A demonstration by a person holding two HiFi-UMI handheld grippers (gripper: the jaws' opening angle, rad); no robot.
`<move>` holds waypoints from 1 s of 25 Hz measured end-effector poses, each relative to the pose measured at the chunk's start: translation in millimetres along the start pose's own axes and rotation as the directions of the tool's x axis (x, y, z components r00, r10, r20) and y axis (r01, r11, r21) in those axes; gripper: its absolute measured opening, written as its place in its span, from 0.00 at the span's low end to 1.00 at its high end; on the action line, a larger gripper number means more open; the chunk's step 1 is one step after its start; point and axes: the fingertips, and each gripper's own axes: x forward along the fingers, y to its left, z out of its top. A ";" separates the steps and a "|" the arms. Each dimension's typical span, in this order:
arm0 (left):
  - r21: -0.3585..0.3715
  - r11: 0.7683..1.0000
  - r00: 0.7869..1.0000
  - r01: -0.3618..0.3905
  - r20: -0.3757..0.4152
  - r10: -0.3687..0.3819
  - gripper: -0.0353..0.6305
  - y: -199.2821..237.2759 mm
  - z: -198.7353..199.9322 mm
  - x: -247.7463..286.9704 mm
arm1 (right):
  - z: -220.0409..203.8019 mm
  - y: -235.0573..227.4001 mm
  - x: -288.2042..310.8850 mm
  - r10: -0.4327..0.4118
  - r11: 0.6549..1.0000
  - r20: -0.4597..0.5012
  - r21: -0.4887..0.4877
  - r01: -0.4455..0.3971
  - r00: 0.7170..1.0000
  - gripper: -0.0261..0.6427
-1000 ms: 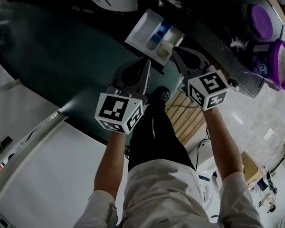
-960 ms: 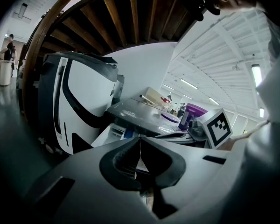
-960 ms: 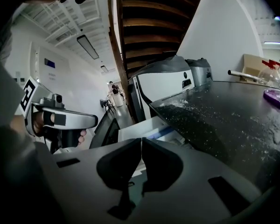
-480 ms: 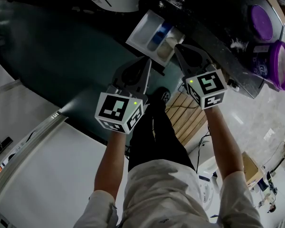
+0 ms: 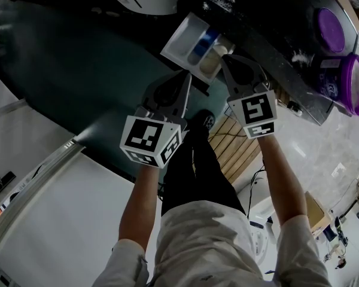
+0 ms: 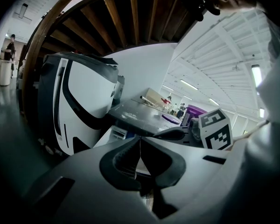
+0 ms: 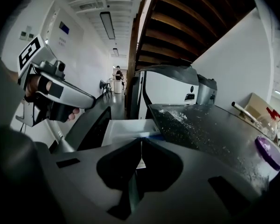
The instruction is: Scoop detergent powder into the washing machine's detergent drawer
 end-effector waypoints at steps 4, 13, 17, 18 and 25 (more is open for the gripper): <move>0.002 1.000 1.000 0.001 -0.002 -0.001 0.08 0.1 -0.7 0.0 | 1.5 1.0 0.0 -0.022 0.997 -0.002 -0.072 0.022 1.000 0.05; 0.003 1.000 1.000 0.001 -0.001 -0.001 0.08 -0.4 -1.3 -0.3 | 4.5 2.3 -1.2 -0.083 0.969 0.005 -0.234 0.082 0.997 0.05; 0.003 1.000 1.000 -0.001 0.000 0.001 0.08 0.3 -2.3 -1.9 | 3.8 6.8 -1.4 -0.101 0.945 0.006 -0.311 0.098 0.995 0.05; 0.003 1.000 1.000 -0.001 -0.001 0.001 0.08 0.3 -2.5 -2.3 | 3.2 7.7 -1.4 -0.104 0.941 0.004 -0.323 0.099 0.995 0.05; 0.005 1.000 1.000 -0.003 -0.002 0.003 0.08 0.5 -4.2 -4.4 | 8.3 9.4 -5.2 -0.152 0.896 0.028 -0.417 0.150 0.988 0.05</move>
